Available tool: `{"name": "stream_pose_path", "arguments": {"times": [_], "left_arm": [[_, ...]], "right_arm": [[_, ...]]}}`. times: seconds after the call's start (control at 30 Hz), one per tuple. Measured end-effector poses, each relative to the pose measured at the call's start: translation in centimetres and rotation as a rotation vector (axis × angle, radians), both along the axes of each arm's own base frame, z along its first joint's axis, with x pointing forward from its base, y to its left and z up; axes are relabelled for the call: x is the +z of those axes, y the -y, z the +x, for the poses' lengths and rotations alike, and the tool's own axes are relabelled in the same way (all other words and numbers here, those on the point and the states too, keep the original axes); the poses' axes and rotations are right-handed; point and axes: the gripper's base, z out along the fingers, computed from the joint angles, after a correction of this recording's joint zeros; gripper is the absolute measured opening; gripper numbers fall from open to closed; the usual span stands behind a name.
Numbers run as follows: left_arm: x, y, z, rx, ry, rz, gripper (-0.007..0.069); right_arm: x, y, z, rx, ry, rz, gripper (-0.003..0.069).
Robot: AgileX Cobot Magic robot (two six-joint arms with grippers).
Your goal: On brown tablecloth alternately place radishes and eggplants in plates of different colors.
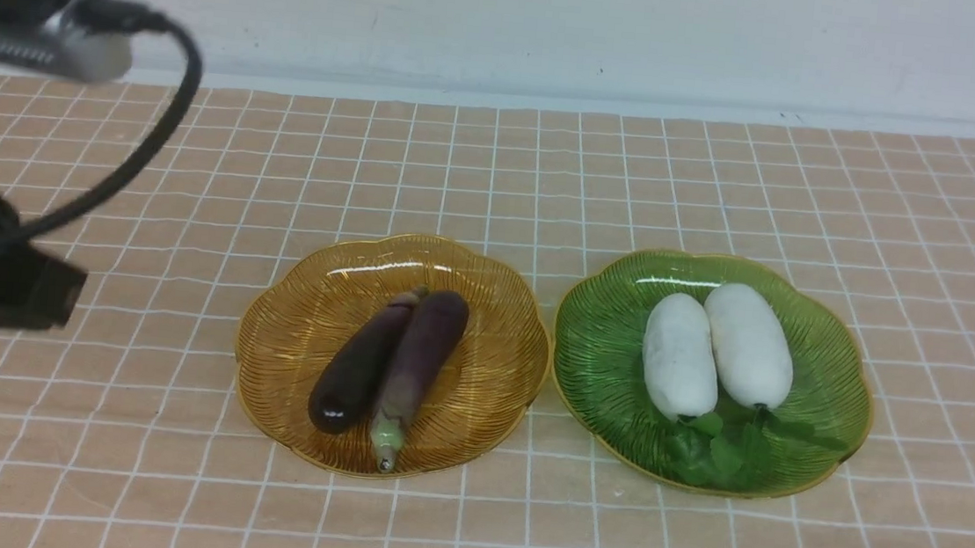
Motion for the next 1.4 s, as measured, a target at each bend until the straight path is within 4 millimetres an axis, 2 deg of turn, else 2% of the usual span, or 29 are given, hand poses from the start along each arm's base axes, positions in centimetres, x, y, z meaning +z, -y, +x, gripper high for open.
{"name": "stream_pose_path", "arguments": {"times": [0.3,0.43,0.6,0.77,1.4], "left_arm": [[-3.1,0.1,0.3,-0.003,-0.100,0.038,-0.0003],[-5.4,-0.4,0.2,0.045,-0.113,0.080,-0.0003],[-8.1,-1.6,-0.5,0.224,-0.084,0.071,-0.0003],[-10.9,-1.7,-0.5,0.235,-0.141,0.091,-0.0003],[-11.1,-1.7,-0.5,0.214,-0.135,0.124,-0.0003]], "right_arm": [[0.0,0.0,0.0,0.000,0.000,0.001,-0.0016],[0.0,0.0,0.0,0.000,-0.001,0.001,-0.0016],[0.0,0.0,0.0,0.000,-0.001,0.001,-0.0016],[0.0,0.0,0.0,0.000,-0.001,0.001,-0.0016],[0.0,0.0,0.0,0.000,-0.001,0.001,-0.0016]]}}
